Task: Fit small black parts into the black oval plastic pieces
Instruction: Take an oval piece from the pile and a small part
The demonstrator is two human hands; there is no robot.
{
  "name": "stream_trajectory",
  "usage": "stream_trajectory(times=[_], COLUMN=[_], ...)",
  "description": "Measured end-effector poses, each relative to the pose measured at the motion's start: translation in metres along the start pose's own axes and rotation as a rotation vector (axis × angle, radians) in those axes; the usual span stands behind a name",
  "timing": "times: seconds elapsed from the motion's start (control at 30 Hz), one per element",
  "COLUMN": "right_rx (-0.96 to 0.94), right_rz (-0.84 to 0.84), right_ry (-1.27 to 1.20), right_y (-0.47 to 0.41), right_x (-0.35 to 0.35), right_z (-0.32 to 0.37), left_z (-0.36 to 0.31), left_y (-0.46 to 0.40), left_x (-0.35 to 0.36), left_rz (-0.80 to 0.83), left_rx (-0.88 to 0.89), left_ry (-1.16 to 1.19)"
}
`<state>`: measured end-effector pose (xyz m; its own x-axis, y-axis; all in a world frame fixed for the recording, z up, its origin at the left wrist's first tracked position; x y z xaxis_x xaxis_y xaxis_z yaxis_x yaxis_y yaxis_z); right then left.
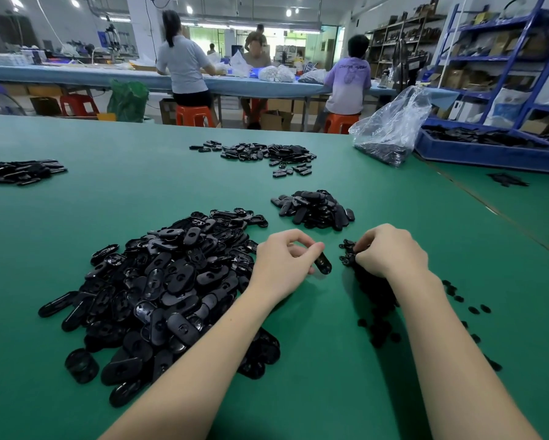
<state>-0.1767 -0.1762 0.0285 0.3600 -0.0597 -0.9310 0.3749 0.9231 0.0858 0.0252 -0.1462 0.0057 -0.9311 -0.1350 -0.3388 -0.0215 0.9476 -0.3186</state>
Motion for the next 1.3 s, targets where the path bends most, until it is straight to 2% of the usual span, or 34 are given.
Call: stream_trajectory(times=[0.27, 0.47, 0.6, 0.8, 1.3], right_rx=[-0.021, -0.167, -0.200, -0.216, -0.219], right_rz=[-0.015, 0.161, 0.261, 0.282, 0.419], right_ry=[-0.070, -0.416, -0.505, -0.608, -0.680], right_y=[0.001, 0.005, 0.008, 0.008, 0.010], right_x=[-0.001, 0.004, 0.011, 0.007, 0.016], right_z=[0.004, 0.022, 0.027, 0.027, 0.031], left_z=[0.017, 0.026, 0.028, 0.027, 0.020], left_y=[-0.002, -0.004, -0.004, -0.005, -0.006], left_x=[0.001, 0.004, 0.005, 0.007, 0.000], left_rz=[-0.025, -0.039, -0.049, -0.072, -0.118], left_rx=[-0.089, -0.141, -0.173, -0.188, -0.151], left_ry=[0.232, 0.329, 0.414, 0.570, 0.596])
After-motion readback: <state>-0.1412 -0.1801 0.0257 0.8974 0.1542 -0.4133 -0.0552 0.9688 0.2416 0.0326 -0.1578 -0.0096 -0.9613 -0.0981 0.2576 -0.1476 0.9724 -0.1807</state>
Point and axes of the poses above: each hand's wrist, its own y-axis away from the middle knuckle, its own x-axis out of the palm, z = x × y, the point moved 10 cm from there along -y, towards the middle knuckle, and after that the axes turned 10 degrees about x, right-handed, at the moved point
